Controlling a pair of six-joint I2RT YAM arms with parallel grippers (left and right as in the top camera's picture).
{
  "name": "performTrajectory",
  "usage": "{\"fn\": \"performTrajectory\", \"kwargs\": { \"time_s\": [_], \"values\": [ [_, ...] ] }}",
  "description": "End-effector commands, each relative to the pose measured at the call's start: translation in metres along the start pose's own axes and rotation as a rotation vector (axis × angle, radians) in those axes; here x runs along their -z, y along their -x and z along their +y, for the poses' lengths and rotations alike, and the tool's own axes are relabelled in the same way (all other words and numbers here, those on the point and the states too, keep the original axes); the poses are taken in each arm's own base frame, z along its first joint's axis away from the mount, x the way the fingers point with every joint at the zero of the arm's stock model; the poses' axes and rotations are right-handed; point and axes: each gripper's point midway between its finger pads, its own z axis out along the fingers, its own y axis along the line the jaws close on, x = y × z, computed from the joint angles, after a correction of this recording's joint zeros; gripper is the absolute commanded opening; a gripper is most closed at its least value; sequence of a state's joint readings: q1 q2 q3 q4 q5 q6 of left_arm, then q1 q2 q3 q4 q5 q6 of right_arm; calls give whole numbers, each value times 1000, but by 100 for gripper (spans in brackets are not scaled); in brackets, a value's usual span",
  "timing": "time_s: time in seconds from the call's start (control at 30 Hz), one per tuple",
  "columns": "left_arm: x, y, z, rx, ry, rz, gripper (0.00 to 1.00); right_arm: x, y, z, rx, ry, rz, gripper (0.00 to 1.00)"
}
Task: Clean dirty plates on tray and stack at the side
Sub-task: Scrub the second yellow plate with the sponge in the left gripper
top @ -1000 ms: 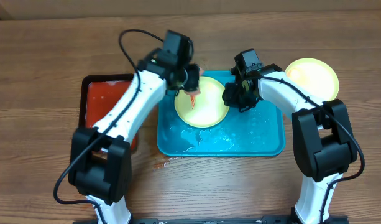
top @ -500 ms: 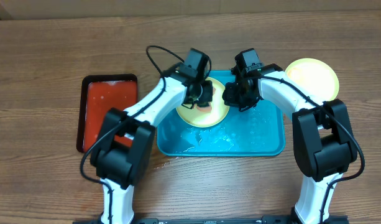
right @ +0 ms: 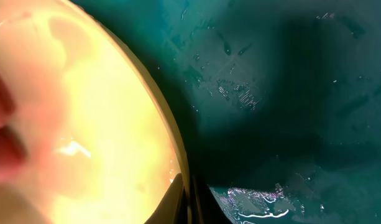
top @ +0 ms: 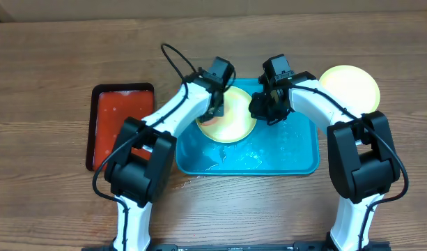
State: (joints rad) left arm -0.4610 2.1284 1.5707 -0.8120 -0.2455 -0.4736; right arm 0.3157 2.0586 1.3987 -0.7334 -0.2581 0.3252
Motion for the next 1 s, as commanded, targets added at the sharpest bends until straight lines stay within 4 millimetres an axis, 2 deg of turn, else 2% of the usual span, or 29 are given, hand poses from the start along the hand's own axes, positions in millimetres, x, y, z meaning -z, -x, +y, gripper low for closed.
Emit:
{"fn": "performTrajectory", "kwargs": {
  "time_s": [0.0, 0.1, 0.17, 0.23, 0.37, 0.47, 0.57, 0.7, 0.8, 0.9, 0.97],
  "values": [
    [19, 41, 13, 49, 45, -96, 4, -2, 3, -4, -6, -12, -4, 4],
    [34, 51, -24, -10, -157, -88, 4, -2, 3, -4, -6, -12, -4, 4],
    [43, 48, -54, -29, -327, -55, 4, -2, 2, -4, -5, -12, -3, 4],
    [46, 39, -74, -37, -445, -9, 4, -2, 2, -4, -6, -12, -3, 4],
    [34, 22, -89, -57, -482, 49, 4, -2, 2, -4, -5, -12, -3, 4],
    [13, 8, -96, -77, -448, 90, 4, -2, 2, -4, -5, -12, -3, 4],
    [-9, 3, -84, -77, -359, 102, 4, -2, 2, -5, -6, -16, 0, 4],
    [-17, 15, -37, -57, -136, 50, 4, -2, 1, -5, -7, -17, 1, 4],
    [-12, 31, 6, -33, 41, -12, 4, -1, 3, -4, 8, -15, -4, 4],
    [4, 43, 35, -2, 115, -54, 4, 6, 8, -1, 24, -16, -14, 4],
    [20, 53, 45, 39, 103, -86, 4, 14, 14, -1, 38, -37, -34, 4]
  ]
}}
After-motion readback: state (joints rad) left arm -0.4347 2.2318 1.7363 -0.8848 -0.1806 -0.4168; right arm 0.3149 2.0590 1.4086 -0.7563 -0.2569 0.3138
